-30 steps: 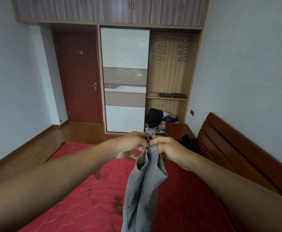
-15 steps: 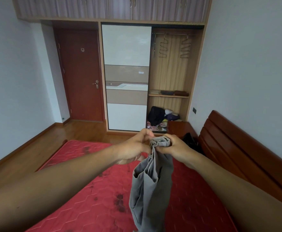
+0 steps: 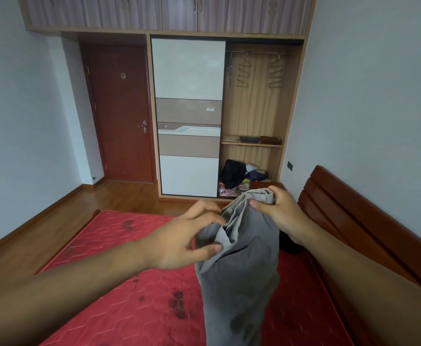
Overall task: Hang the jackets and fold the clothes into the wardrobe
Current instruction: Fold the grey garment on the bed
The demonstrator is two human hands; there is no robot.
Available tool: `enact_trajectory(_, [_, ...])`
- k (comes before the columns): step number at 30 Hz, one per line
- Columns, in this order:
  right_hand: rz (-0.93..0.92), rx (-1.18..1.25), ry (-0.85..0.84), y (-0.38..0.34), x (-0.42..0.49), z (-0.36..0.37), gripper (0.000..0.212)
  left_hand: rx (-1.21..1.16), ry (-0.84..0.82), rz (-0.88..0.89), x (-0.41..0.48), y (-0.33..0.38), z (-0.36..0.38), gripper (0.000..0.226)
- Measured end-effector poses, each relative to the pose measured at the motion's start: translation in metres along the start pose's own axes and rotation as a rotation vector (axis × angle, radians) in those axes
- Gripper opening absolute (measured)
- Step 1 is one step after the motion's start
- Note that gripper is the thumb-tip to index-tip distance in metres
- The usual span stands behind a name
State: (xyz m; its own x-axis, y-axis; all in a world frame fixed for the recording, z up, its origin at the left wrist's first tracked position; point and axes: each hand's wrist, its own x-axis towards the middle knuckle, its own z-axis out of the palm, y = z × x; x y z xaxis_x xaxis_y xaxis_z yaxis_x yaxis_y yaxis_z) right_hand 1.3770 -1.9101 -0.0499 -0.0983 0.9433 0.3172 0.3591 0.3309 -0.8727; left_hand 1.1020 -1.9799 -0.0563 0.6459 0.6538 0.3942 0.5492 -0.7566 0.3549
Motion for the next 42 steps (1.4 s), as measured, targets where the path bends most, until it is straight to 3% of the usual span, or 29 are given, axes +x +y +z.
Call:
enact_trajectory(6, [0.000, -0.020, 0.030, 0.003, -0.002, -0.005, 0.016, 0.070, -0.102, -0.047, -0.002, -0.001, -0.005, 0.057])
enact_trajectory(12, [0.019, -0.051, 0.017, 0.008, -0.003, -0.015, 0.016, 0.309, -0.237, -0.019, 0.011, -0.017, -0.013, 0.025])
enact_trajectory(14, [0.009, -0.091, -0.015, 0.010, -0.005, -0.019, 0.018, 0.343, -0.255, -0.048, 0.019, -0.032, -0.018, 0.029])
enact_trajectory(24, [-0.190, -0.477, -0.237, -0.006, -0.008, -0.040, 0.038, 0.288, -0.162, -0.046, 0.054, -0.063, -0.039, 0.041])
enact_trajectory(27, [-0.309, -0.587, -0.303, -0.010, -0.006, -0.036, 0.031, 0.302, -0.140, -0.025, 0.061, -0.062, -0.045, 0.042])
enact_trajectory(30, [-0.309, -0.669, -0.348, -0.005, -0.006, -0.038, 0.021, 0.322, -0.135, -0.014, 0.062, -0.062, -0.052, 0.041])
enact_trajectory(37, [-0.202, -0.815, -0.480, 0.017, -0.013, -0.032, 0.055, 0.318, -0.126, -0.009, 0.045, -0.061, -0.059, 0.041])
enact_trajectory(42, [-0.246, -0.776, -0.401, 0.019, -0.013, -0.037, 0.060, 0.506, -0.253, 0.045, 0.026, -0.067, -0.072, 0.038])
